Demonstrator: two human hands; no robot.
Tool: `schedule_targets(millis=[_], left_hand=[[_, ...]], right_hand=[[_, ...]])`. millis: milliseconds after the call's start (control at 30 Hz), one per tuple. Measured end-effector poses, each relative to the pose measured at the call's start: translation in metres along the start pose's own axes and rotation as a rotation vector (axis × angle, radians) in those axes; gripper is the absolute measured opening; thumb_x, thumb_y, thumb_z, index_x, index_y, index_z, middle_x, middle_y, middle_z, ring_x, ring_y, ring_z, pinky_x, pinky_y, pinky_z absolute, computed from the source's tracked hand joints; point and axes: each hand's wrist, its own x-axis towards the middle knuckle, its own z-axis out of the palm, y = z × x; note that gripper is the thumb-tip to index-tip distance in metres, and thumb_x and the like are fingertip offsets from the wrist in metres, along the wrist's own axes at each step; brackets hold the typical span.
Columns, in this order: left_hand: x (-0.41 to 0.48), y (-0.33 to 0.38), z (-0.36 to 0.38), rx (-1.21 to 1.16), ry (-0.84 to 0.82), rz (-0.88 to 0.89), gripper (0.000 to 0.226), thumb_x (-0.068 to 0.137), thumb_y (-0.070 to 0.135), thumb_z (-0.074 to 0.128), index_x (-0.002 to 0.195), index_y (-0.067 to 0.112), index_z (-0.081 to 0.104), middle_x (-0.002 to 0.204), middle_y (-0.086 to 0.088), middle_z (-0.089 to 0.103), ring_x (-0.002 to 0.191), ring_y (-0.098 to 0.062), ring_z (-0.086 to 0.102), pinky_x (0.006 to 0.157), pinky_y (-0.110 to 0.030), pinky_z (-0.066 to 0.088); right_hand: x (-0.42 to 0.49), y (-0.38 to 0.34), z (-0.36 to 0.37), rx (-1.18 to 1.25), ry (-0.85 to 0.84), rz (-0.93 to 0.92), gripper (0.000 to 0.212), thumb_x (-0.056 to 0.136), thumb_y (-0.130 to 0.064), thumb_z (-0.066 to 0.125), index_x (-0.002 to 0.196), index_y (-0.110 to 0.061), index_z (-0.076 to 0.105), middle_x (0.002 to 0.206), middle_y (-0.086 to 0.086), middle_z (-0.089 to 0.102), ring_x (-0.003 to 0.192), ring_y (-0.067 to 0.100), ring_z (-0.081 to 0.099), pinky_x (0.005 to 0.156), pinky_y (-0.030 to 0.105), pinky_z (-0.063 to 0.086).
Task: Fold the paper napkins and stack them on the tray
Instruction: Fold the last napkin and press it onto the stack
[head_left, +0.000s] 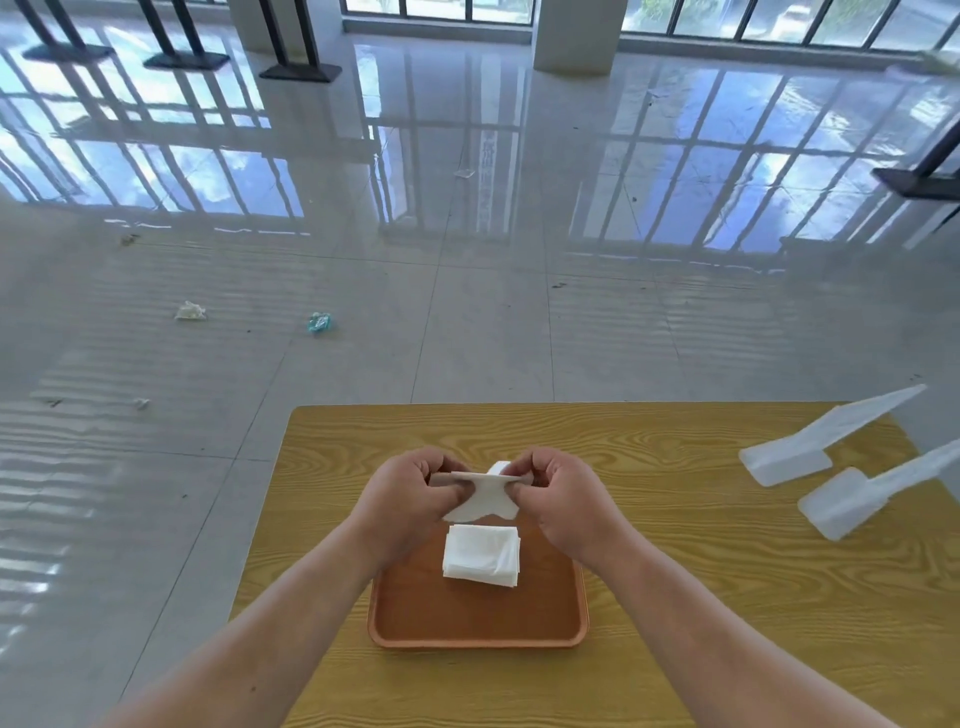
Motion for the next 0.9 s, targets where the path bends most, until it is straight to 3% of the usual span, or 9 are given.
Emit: schedule_targets(millis=[67, 133, 167, 300, 433, 600, 700, 767, 900], left_hand=[[0.002, -0.001, 0.000, 0.243, 0.058, 0.093, 0.012, 0.085, 0.035, 0.081, 0.078, 0.043, 0.075, 0.095, 0.018, 0.069, 0.098, -0.008, 0.057, 0.085, -0.029, 0.044], [0.002, 0.001, -0.001, 0.365, 0.073, 0.161, 0.010, 0.084, 0.040, 0.081, 0.083, 0.045, 0.072, 0.113, 0.027, 0.057, 0.114, -0.006, 0.045, 0.097, -0.031, 0.033], [0.003, 0.003, -0.001, 0.322, 0.044, 0.156, 0.009, 0.084, 0.038, 0.082, 0.085, 0.042, 0.073, 0.114, 0.026, 0.060, 0.113, -0.006, 0.049, 0.097, -0.032, 0.035], [0.001, 0.013, 0.002, -0.205, -0.107, 0.018, 0.010, 0.091, 0.015, 0.080, 0.090, 0.024, 0.081, 0.089, 0.003, 0.082, 0.083, -0.019, 0.076, 0.066, -0.026, 0.059], [-0.001, 0.022, 0.010, -0.528, -0.104, -0.074, 0.015, 0.092, 0.011, 0.077, 0.107, 0.007, 0.079, 0.104, -0.013, 0.082, 0.094, -0.029, 0.079, 0.069, -0.032, 0.064], [-0.001, 0.015, 0.014, -0.513, -0.194, -0.141, 0.026, 0.095, 0.023, 0.075, 0.118, 0.011, 0.074, 0.112, -0.016, 0.080, 0.100, -0.033, 0.078, 0.077, -0.043, 0.065], [0.000, 0.010, 0.016, -0.394, -0.203, -0.191, 0.028, 0.098, 0.022, 0.072, 0.121, 0.005, 0.069, 0.114, -0.025, 0.077, 0.102, -0.045, 0.073, 0.092, -0.059, 0.058], [0.001, 0.010, 0.016, -0.453, -0.178, -0.219, 0.020, 0.102, 0.017, 0.066, 0.119, 0.007, 0.068, 0.106, -0.026, 0.075, 0.091, -0.043, 0.067, 0.085, -0.055, 0.055], [0.001, 0.013, 0.013, -0.581, -0.199, -0.219, 0.028, 0.104, 0.011, 0.051, 0.099, 0.013, 0.078, 0.087, -0.014, 0.069, 0.066, -0.022, 0.064, 0.064, -0.035, 0.049]], right_hand=[[-0.003, 0.000, -0.002, -0.170, 0.065, -0.065, 0.031, 0.088, -0.016, 0.074, 0.073, -0.043, 0.073, 0.097, -0.017, 0.067, 0.092, -0.005, 0.056, 0.075, 0.011, 0.041], [-0.004, -0.003, -0.008, -0.175, 0.061, -0.079, 0.024, 0.087, -0.017, 0.074, 0.077, -0.038, 0.073, 0.112, -0.018, 0.066, 0.106, -0.006, 0.052, 0.085, 0.008, 0.038], [-0.004, -0.004, -0.012, -0.078, 0.024, -0.049, 0.018, 0.088, -0.015, 0.074, 0.081, -0.032, 0.075, 0.111, -0.012, 0.071, 0.102, -0.001, 0.059, 0.083, 0.009, 0.042], [-0.006, -0.010, -0.024, 0.391, -0.032, 0.077, 0.007, 0.094, -0.008, 0.073, 0.093, -0.014, 0.075, 0.087, 0.006, 0.074, 0.082, 0.021, 0.067, 0.074, 0.033, 0.056], [-0.012, -0.006, -0.024, 0.518, -0.103, 0.221, 0.026, 0.096, -0.020, 0.073, 0.116, -0.004, 0.074, 0.111, 0.014, 0.081, 0.101, 0.034, 0.076, 0.090, 0.049, 0.059], [-0.016, 0.001, -0.019, 0.571, -0.117, 0.298, 0.026, 0.100, -0.026, 0.070, 0.121, -0.011, 0.074, 0.117, 0.014, 0.080, 0.111, 0.036, 0.075, 0.097, 0.057, 0.060], [-0.014, 0.003, -0.018, 0.600, -0.108, 0.338, 0.024, 0.104, -0.025, 0.063, 0.124, -0.015, 0.072, 0.112, 0.013, 0.081, 0.091, 0.028, 0.078, 0.063, 0.041, 0.064], [-0.014, 0.003, -0.019, 0.634, -0.111, 0.363, 0.021, 0.106, -0.019, 0.059, 0.123, -0.015, 0.071, 0.096, 0.009, 0.081, 0.064, 0.017, 0.072, 0.044, 0.028, 0.052], [-0.008, 0.008, -0.025, 0.696, -0.137, 0.316, 0.034, 0.103, -0.006, 0.049, 0.093, -0.015, 0.080, 0.091, 0.014, 0.072, 0.058, 0.019, 0.061, 0.048, 0.030, 0.050]])
